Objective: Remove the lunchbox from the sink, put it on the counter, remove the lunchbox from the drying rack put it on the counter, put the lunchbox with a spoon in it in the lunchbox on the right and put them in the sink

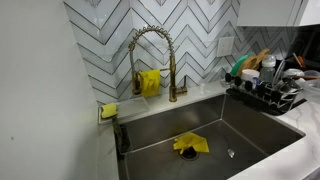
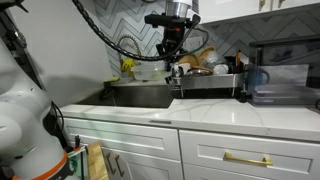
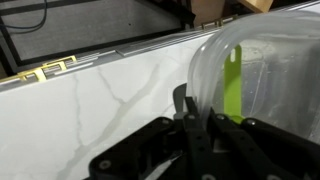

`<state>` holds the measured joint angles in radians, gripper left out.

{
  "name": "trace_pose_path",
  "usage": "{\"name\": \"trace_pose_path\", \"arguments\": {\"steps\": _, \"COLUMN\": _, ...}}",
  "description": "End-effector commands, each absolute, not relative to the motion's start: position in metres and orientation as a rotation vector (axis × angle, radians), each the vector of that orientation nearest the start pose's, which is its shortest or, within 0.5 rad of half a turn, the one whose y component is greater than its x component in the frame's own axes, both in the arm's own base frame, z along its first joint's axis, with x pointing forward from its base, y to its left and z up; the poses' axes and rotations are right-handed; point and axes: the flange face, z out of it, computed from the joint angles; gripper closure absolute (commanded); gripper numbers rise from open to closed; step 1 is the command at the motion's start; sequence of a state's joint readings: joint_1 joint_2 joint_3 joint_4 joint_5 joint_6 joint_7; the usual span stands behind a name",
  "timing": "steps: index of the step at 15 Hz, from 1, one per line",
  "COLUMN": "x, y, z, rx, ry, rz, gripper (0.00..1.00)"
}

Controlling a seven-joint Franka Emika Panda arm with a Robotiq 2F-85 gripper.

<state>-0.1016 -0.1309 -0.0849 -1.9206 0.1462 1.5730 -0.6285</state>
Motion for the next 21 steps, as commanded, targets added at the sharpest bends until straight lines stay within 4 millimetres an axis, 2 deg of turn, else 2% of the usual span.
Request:
{"name": "trace_pose_path", "arguments": {"steps": 1, "x": 0.494, "y": -0.011, "z": 0.554, "rx": -2.808, "ry": -0.722, "rz": 0.233, "gripper": 0.98}}
{"name": "trace_pose_path", "arguments": {"steps": 2, "x": 0.497, "y": 0.013, "z": 0.556, "rx": -2.816, "ry": -0.753, "rz": 0.238, "gripper": 0.98}}
{"name": "trace_pose_path", "arguments": {"steps": 5, "x": 0.506, "y": 0.064, "z": 0.560, "rx": -2.841, "ry": -0.833, "rz": 0.265, "gripper": 0.98}}
{"name": "trace_pose_path", "arguments": {"steps": 6, "x": 0.500, "y": 0.047, "z": 0.559, "rx": -2.832, "ry": -0.813, "rz": 0.219, "gripper": 0.92}}
{"name": "trace_pose_path", "arguments": {"steps": 8, "x": 0.503, "y": 0.068, "z": 0.559, "rx": -2.835, "ry": -0.847, "rz": 0.227, "gripper": 0.92}}
{"name": "trace_pose_path", "arguments": {"steps": 14, "x": 0.507, "y": 0.065, "z": 0.558, "rx": -2.836, "ry": -0.839, "rz": 0.232, "gripper": 0.92}}
{"name": "trace_pose_path", "arguments": {"steps": 15, "x": 0.507, "y": 0.065, "z": 0.559, "rx": -2.836, "ry": -0.839, "rz": 0.232, "gripper": 0.98}}
{"name": "trace_pose_path", "arguments": {"steps": 17, "x": 0.510, "y": 0.092, "z": 0.558, "rx": -2.825, "ry": -0.833, "rz": 0.235, "gripper": 0.98}}
{"name": "trace_pose_path", "arguments": {"steps": 21, "x": 0.507, "y": 0.165, "z": 0.553, "rx": -2.825, "ry": -0.831, "rz": 0.291, "gripper": 0.98}}
